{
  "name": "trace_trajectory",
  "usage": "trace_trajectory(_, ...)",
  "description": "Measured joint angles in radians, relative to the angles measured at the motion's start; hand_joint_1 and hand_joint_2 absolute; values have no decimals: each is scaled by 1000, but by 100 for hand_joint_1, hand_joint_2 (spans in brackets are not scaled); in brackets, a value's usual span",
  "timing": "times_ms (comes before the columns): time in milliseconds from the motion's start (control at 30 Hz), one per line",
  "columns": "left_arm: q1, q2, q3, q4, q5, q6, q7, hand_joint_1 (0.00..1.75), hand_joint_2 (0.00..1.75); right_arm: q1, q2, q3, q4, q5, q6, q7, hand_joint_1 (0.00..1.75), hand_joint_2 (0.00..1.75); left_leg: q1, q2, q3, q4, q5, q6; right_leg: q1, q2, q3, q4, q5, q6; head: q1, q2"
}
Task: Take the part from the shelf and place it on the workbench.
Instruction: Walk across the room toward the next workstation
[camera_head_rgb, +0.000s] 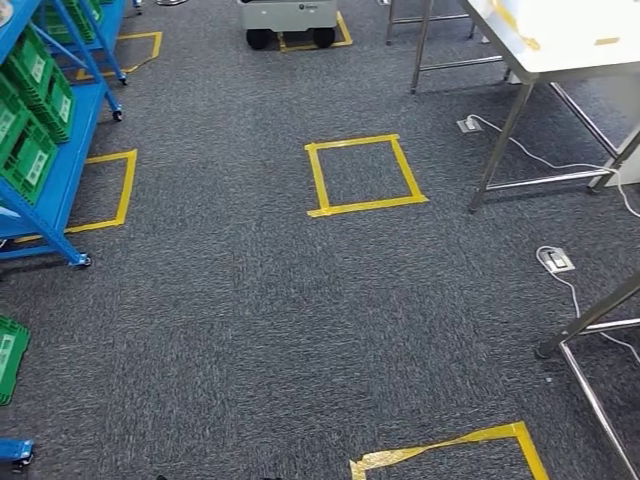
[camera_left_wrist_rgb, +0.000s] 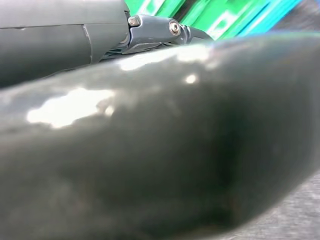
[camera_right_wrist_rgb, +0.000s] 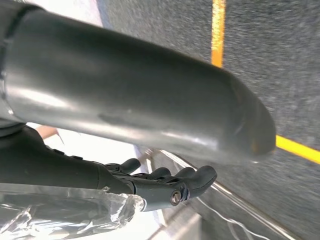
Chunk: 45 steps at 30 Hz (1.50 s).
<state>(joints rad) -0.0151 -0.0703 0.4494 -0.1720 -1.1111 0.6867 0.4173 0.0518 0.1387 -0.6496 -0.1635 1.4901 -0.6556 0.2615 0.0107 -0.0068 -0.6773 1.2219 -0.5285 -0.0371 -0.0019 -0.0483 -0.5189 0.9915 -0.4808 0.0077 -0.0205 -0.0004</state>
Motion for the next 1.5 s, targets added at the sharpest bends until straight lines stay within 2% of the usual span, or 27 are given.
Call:
trace_trajectory(67,0,0,-1,0,0,0,0,0,0,0,0,0,0,0,0,0,0,0,-3,48,73,-136,62,3,3,-24,4,1,-5,6,0,0)
trace_trajectory(133,-6,0,-2,0,0,0,0,0,0,0,0,-1,0,0,0,0,0,0,-9,88,119,-224,86,14,9,-46,6,3,-14,15,1,0)
trace_trajectory(167,-7,0,-3,0,0,0,0,0,0,0,0,-1,0,0,0,0,0,0,-12,88,122,-235,83,20,11,-57,7,3,-18,20,2,0)
trace_trajectory(233,-5,0,-3,0,0,1,0,0,0,-4,0,-1,0,1,0,0,0,0,-12,62,121,-238,84,34,9,-74,14,2,-25,28,5,0)
trace_trajectory(300,-2,0,-3,0,0,2,0,0,0,-7,0,-1,0,0,0,-1,0,0,-7,39,121,-241,88,46,5,-36,5,39,-55,39,8,0)
trace_trajectory(367,-4,1,-3,0,0,3,2,0,0,-6,0,-1,0,1,0,-2,0,0,-4,16,119,-242,91,55,2,23,-48,157,-121,46,13,0)
trace_trajectory(433,-5,2,-3,0,0,4,3,0,0,-3,0,-2,0,0,1,-3,0,0,-5,-11,117,-241,92,58,0,43,-111,282,-169,49,16,0)
trace_trajectory(467,-4,1,-3,0,0,4,3,0,0,-3,0,-2,0,0,1,-3,0,0,-5,-26,117,-241,92,58,-1,45,-124,301,-164,49,17,0)
trace_trajectory(500,-2,1,-3,0,0,4,3,0,0,-2,0,-2,0,0,2,-3,0,0,-4,-41,118,-241,93,57,-2,48,-118,280,-140,49,17,0)
trace_trajectory(533,-2,1,-3,0,0,4,3,0,0,-2,0,-2,0,0,2,-3,0,0,-3,-56,119,-240,93,55,-5,55,-95,223,-102,50,17,0)
trace_trajectory(600,-3,2,-3,0,0,4,3,0,0,-3,0,-2,0,0,4,-3,0,0,-3,-84,117,-235,93,46,-16,107,-38,88,-37,52,18,0)
trace_trajectory(667,-5,3,-3,0,0,4,3,0,0,-3,0,-2,0,0,5,-5,0,0,-3,-108,110,-233,95,33,-21,144,-13,25,-18,49,17,0)
trace_trajectory(733,-2,3,-3,0,0,5,3,0,0,-4,0,-2,0,0,5,-6,0,0,2,-129,102,-236,102,19,-17,126,-9,22,-16,33,16,0)
trace_trajectory(767,1,2,-3,0,0,5,3,0,0,-5,-1,-2,0,0,5,-6,0,0,3,-121,98,-233,100,13,-15,114,-6,20,-13,25,16,0)
trace_trajectory(833,3,1,-3,0,1,5,3,0,0,-6,-2,-3,0,0,5,-7,0,0,1,-71,70,-179,64,6,-14,87,-3,12,-6,11,11,0)
trace_trajectory(900,-1,0,-3,0,1,5,3,0,0,-5,-2,-4,0,0,5,-7,0,0,-2,-19,11,-55,-3,4,-8,56,-2,9,-6,3,7,0)
trace_trajectory(967,-3,0,-3,0,1,5,3,0,0,-5,-2,-4,0,0,6,-7,0,0,-2,-9,-32,40,-33,3,-4,26,-2,9,-9,0,7,0)
trace_trajectory(1000,-2,0,-3,0,1,5,3,0,0,-6,-2,-4,0,1,6,-7,0,0,-2,-7,-29,38,-20,4,-3,12,-1,10,-10,-1,7,0)
trace_trajectory(1033,0,0,-3,0,1,4,3,0,0,-7,-2,-4,0,1,6,-7,0,0,-2,-2,-8,0,8,5,-3,-1,1,10,-11,0,7,0)
trace_trajectory(1100,-1,1,-3,0,1,4,3,0,0,-9,-2,-4,0,3,6,-7,0,0,-6,45,62,-128,70,8,1,-24,6,11,-17,5,6,0)
trace_trajectory(1167,-6,2,-3,0,1,4,3,0,0,-9,-3,-4,0,4,6,-7,0,0,-12,90,105,-211,88,17,8,-46,7,15,-26,14,7,0)
trace_trajectory(1200,-8,2,-3,0,1,3,3,0,0,-9,-3,-4,0,5,6,-7,0,0,-14,93,109,-224,85,22,11,-59,9,15,-29,18,8,0)
trace_trajectory(1267,-6,2,-2,0,2,1,3,0,0,-13,-3,-4,-1,7,6,-7,0,0,-13,66,108,-228,85,33,10,-68,17,16,-37,28,12,0)
trace_trajectory(1333,-4,2,-2,0,3,-2,2,0,0,-16,-4,-3,-1,9,6,-8,0,0,-8,43,108,-231,89,45,5,-23,1,62,-69,40,17,0)
trace_trajectory(1400,-6,3,-2,0,4,-3,1,0,0,-14,-4,-3,0,11,7,-9,0,0,-7,18,106,-232,92,54,2,29,-59,187,-130,45,22,0)
trace_trajectory(1467,-7,4,-2,0,4,-3,1,0,0,-11,-4,-3,0,14,7,-10,0,0,-7,-11,104,-231,94,57,1,42,-119,298,-163,47,24,0)
trace_trajectory(1500,-5,4,-2,0,3,-3,1,0,0,-10,-4,-3,0,16,8,-9,0,0,-6,-26,105,-231,94,56,0,44,-128,306,-151,46,24,0)
